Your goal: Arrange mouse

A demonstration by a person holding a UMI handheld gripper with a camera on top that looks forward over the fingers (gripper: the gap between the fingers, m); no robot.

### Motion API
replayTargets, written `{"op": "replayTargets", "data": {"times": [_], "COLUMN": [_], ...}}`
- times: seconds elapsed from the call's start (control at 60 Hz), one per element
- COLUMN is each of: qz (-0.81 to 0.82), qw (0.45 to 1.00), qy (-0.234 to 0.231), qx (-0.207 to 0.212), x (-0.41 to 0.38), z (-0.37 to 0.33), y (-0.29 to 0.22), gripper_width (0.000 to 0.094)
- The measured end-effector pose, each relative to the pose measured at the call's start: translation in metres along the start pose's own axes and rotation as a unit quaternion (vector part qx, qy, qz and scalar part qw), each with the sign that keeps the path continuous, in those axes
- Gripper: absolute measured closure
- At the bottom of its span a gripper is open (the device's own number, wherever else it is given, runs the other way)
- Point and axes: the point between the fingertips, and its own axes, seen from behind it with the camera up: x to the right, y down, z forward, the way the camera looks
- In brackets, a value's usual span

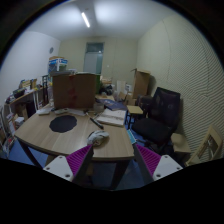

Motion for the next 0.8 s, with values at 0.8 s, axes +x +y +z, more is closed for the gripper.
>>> {"op": "replayTargets", "data": {"times": [0.8], "qz": [0.027], "qw": [0.993], "qy": [-0.105], "qx": [-0.042], "x": [-0.044], "z": [0.095], "y": [0.017], "gripper_width": [0.0082]}}
